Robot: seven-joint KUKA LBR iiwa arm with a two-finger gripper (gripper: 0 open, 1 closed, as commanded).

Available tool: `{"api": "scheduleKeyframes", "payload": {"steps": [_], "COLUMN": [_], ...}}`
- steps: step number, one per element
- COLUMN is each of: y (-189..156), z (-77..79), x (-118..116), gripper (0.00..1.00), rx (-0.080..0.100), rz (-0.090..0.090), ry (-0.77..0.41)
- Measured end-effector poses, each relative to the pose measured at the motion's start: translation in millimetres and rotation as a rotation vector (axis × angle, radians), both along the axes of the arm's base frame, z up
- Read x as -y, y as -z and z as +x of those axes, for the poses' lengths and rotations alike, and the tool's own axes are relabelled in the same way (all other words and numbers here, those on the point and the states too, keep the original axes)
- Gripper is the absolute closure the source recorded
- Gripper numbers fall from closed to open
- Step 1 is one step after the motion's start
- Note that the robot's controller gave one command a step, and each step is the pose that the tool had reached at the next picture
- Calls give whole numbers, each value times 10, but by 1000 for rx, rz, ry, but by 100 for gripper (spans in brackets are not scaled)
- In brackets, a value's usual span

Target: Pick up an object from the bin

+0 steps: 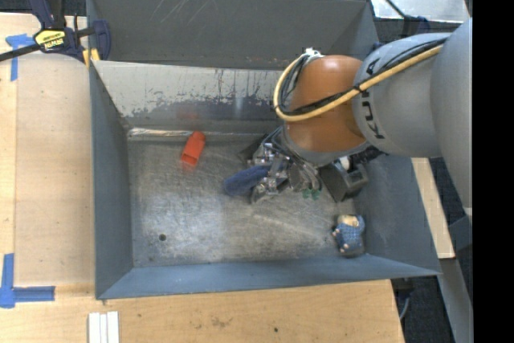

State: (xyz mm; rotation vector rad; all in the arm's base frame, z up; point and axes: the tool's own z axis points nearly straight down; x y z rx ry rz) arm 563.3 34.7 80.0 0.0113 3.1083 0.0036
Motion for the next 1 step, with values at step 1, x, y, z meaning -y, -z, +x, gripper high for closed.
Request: {"api": "scheduleKeyframes", "payload": {"steps": [1], "y": [-1307], "z": [77], "x": [30], "gripper": [100], "rx": [-21], "rz": [-1], "ry": [27]}}
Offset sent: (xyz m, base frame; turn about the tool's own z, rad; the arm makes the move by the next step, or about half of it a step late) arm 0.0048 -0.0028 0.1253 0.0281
